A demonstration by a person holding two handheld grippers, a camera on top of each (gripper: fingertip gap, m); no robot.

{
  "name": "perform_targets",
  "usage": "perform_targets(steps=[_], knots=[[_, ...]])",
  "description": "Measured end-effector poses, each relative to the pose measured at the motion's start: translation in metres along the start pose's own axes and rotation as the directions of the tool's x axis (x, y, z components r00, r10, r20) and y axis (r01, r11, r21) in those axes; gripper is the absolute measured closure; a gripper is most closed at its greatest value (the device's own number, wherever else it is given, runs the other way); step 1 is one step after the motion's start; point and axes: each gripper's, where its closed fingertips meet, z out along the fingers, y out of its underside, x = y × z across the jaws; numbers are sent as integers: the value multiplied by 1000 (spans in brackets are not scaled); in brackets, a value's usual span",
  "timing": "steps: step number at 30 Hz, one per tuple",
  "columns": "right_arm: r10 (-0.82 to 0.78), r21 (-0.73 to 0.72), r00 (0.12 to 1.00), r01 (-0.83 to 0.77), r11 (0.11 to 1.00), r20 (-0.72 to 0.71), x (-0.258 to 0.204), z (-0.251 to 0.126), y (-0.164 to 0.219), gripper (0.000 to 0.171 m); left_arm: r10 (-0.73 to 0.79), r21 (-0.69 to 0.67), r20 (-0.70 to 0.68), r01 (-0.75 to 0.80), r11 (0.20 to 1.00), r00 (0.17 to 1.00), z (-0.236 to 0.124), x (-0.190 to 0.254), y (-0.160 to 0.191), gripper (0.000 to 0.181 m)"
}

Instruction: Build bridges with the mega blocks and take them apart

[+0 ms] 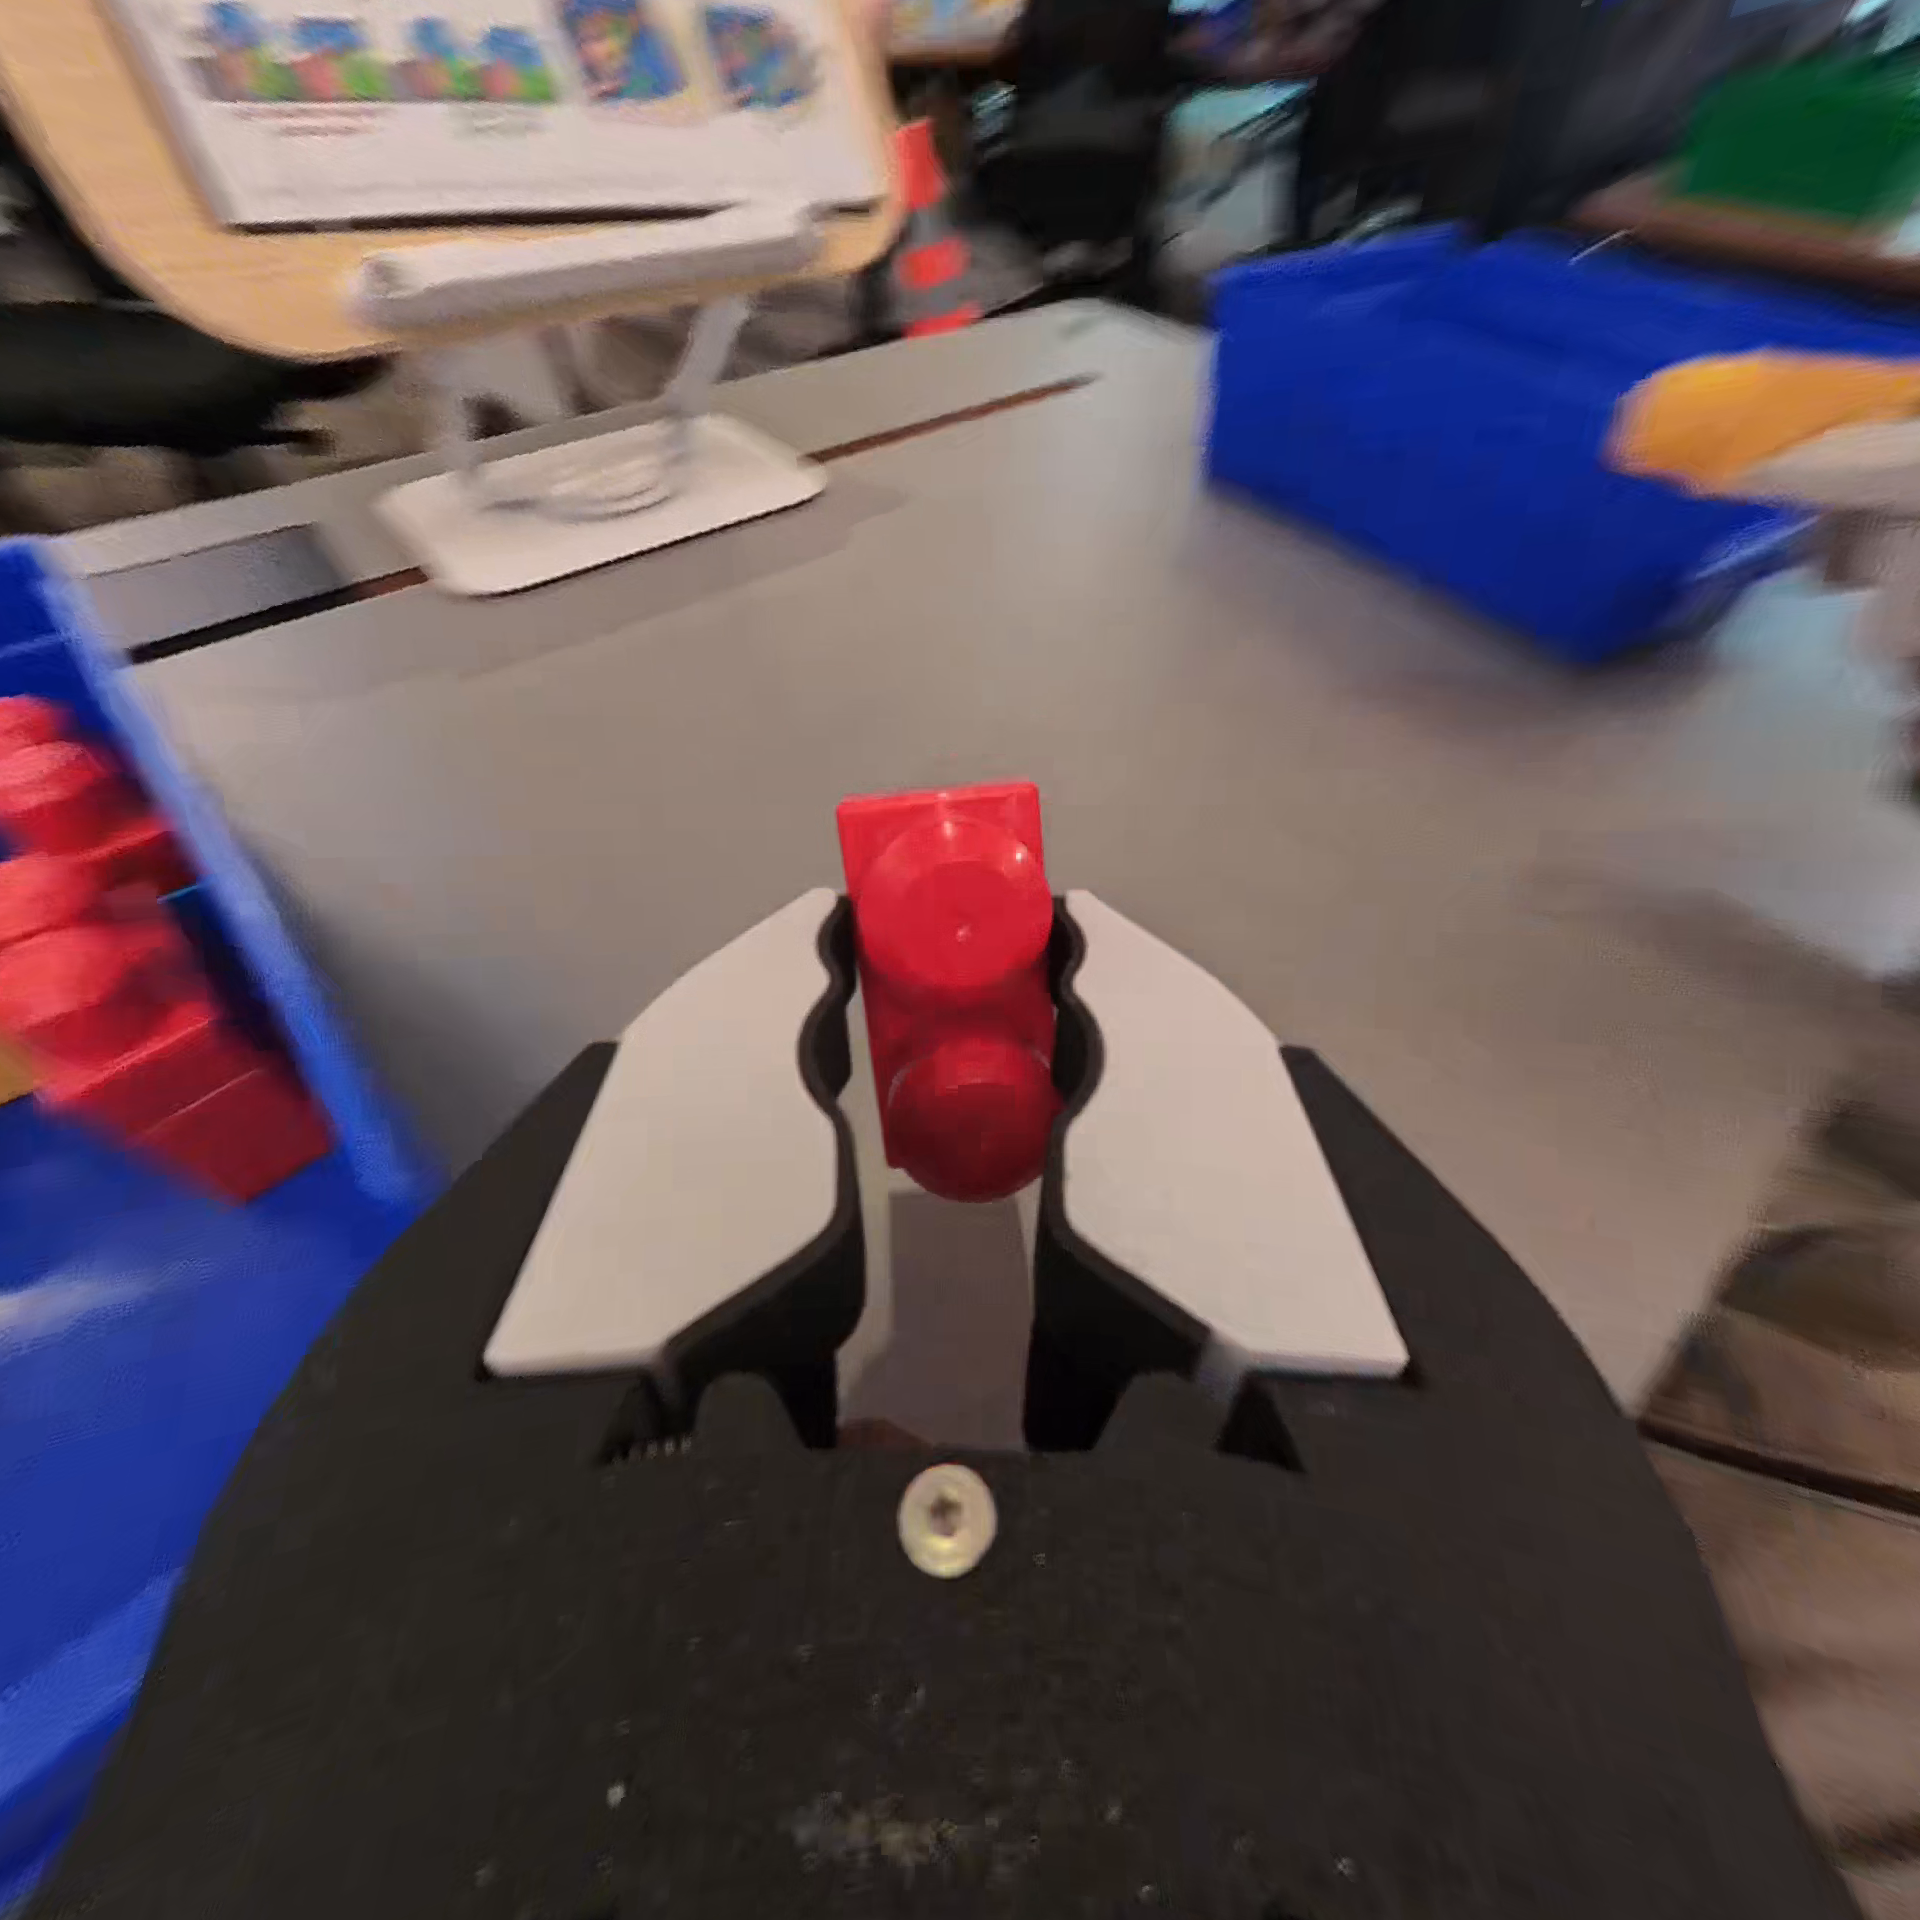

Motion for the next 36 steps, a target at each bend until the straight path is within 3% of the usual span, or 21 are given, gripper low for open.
perform_targets(steps=[2, 6, 9, 12, 15, 17, 19, 21, 25, 31, 32, 36], knots=[[-34, -38, 992, 29, 999, -120, 8, -13, 16, 134, 23, -27, 107, -20, 999, 994, -3, -4, 8, 146], [-31, -68, 981, 19, 998, -189, 7, -24, 31, 134, 28, -51, 89, -24, 998, 996, 3, 13, 17, 146], [-56, -58, 971, 44, 997, -231, 19, -31, 17, 134, 53, -48, 58, -50, 998, 997, 7, 24, 19, 146], [-139, -108, 925, 107, 988, -353, 72, -47, -13, 134, 32, -37, 29, -31, 999, 999, 8, 31, 18, 146], [-120, -250, 911, 20, 968, -394, 146, -41, -13, 134, 8, -38, -14, -8, 999, 1000, 8, 38, 19, 146], [-127, -447, 928, -47, 893, -349, 181, -24, 16, 134, -4, -43, -38, 2, 999, 999, 10, 43, 20, 146], [-134, -552, 941, -64, 831, -310, 198, -7, 33, 134, -11, -42, -53, 9, 999, 999, 11, 47, 19, 146], [-148, -714, 964, -58, 698, -223, 198, 3, 58, 134, -6, -49, -70, 3, 999, 997, 11, 52, 20, 146], [-167, -800, 976, -11, 600, -138, 196, 29, 75, 133, 9, -54, -83, -13, 998, 996, 11, 56, 21, 146], [-161, -826, 972, -51, 561, -170, 200, 36, 77, 131, 22, -47, -90, -26, 999, 996, 9, 60, 18, 146], [-169, -825, 971, -46, 563, -170, 200, 35, 77, 117, 22, -47, -94, -26, 999, 995, 9, 60, 17, 146], [-225, -750, 950, -13, 662, -215, 194, 12, 43, 105, 13, -38, -82, -16, 999, 997, 6, 54, 14, 146]])
